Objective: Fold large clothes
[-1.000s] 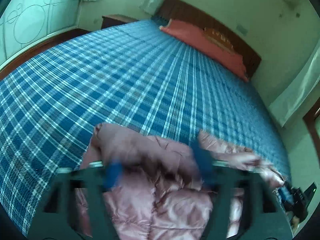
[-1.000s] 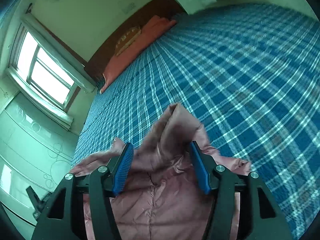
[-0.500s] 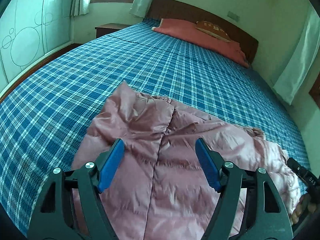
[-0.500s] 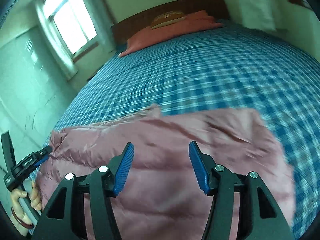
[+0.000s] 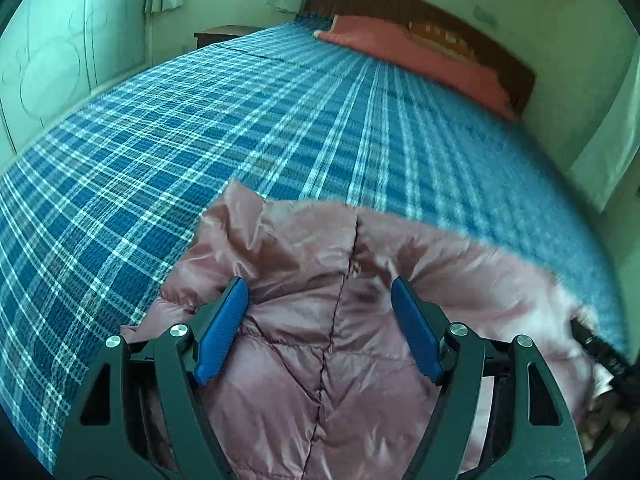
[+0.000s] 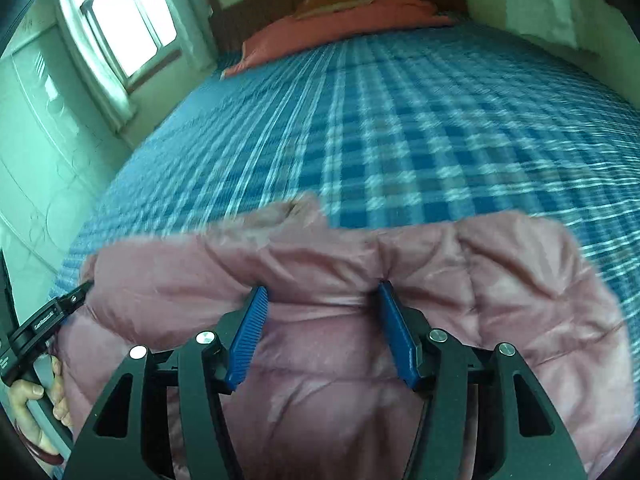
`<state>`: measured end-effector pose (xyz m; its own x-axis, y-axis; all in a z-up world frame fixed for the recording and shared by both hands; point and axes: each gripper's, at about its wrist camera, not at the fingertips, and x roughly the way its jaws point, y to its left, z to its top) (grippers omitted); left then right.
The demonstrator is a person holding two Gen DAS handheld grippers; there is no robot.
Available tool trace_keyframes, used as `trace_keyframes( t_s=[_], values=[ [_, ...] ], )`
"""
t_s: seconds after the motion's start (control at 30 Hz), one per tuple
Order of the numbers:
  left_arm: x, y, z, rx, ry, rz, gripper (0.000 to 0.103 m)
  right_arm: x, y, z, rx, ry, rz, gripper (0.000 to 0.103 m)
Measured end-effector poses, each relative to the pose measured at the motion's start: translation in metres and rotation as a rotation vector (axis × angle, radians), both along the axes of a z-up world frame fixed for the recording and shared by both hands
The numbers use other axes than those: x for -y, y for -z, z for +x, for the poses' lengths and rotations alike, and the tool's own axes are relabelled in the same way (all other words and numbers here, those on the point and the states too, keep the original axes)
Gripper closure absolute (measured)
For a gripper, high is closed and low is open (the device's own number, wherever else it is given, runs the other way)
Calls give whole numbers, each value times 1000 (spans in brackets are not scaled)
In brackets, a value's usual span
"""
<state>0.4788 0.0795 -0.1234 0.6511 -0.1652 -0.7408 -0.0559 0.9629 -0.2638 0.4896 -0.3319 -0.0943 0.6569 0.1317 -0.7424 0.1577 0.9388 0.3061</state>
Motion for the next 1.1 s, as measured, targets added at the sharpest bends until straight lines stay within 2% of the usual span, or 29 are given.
trace_keyframes(
  t_s=[0.07, 0.13, 0.23, 0.3, 0.43, 0.57, 0.73, 0.83, 1.0, 1.1],
  values=[
    [-11, -2, 3, -2, -19, -27, 29, 22, -1, -3, -9, 61, -4, 46],
    [-18, 4, 11, -28, -44, -31, 29, 47, 11, -3, -68, 137, 9, 46],
    [-20, 20, 23, -76, -49, -49, 29, 66, 29, 0, -103, 144, 101, 46],
    [-15, 24, 26, -73, -38, -17, 26, 66, 30, 0, -98, 141, 90, 45],
    [-8, 22, 31, -78, -22, 17, 24, 67, 22, -8, -89, 142, 80, 45],
    [-27, 3, 18, -80, -32, -41, 24, 77, -5, -26, -54, 173, 63, 45],
    [-72, -16, -29, -70, -119, -129, 23, 101, -18, -89, -45, 191, 58, 45],
    [-97, -18, -76, -67, -173, -192, 24, 115, -19, -143, -35, 226, 94, 45],
    [-117, -14, -145, -68, -241, -230, 24, 122, -11, -211, -36, 258, 157, 45],
    [-122, -9, -185, -71, -287, -280, 24, 118, -3, -247, -27, 280, 210, 45]
  ],
)
